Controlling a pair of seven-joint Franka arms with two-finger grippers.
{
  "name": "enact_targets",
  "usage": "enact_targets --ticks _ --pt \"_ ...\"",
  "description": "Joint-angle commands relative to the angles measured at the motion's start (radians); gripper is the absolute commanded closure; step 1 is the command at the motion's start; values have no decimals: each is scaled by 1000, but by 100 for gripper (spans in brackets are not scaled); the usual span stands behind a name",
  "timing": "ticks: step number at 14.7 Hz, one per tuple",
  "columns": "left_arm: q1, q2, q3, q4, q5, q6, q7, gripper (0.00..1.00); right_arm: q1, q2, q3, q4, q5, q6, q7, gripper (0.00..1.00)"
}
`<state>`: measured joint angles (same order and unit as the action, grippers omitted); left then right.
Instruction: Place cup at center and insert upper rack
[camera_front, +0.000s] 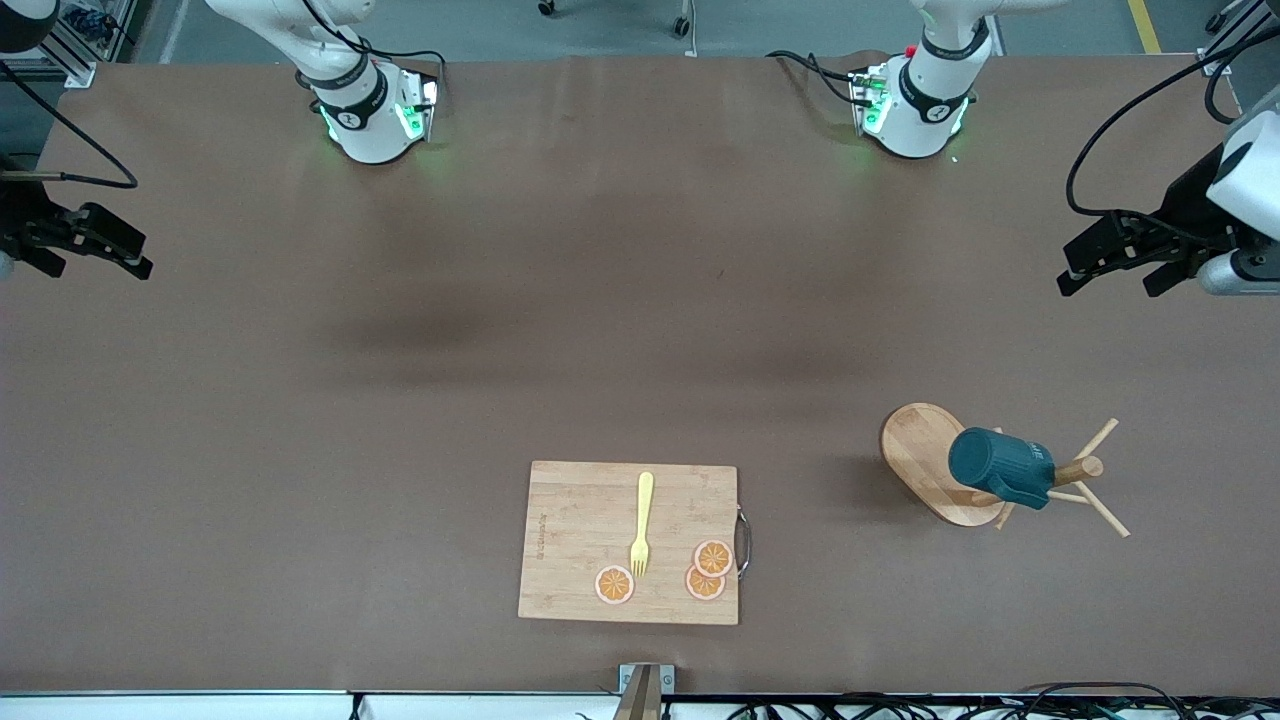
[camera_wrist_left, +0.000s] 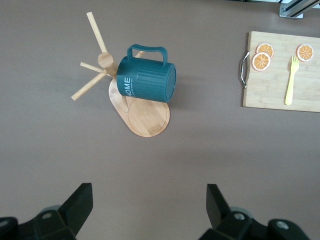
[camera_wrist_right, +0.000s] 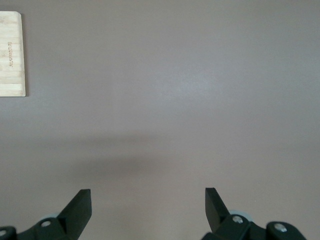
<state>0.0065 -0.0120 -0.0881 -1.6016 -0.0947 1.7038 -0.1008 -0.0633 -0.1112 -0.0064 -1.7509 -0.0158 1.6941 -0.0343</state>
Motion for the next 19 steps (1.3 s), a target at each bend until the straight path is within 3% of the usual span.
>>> enact_targets --ticks 1,9,13,19 --pt "-2 9 10 25 16 -3 -11 0 2 -11 0 -6 -10 1 -6 0" --pt "4 7 11 25 26 -1 3 0 0 -10 0 -6 -10 1 -6 0" --pt "1 -2 4 45 115 -13 13 0 0 -11 0 -6 -10 2 -6 0" --pt "7 -9 7 43 102 -26 24 0 0 -10 0 -6 -10 2 -6 0"
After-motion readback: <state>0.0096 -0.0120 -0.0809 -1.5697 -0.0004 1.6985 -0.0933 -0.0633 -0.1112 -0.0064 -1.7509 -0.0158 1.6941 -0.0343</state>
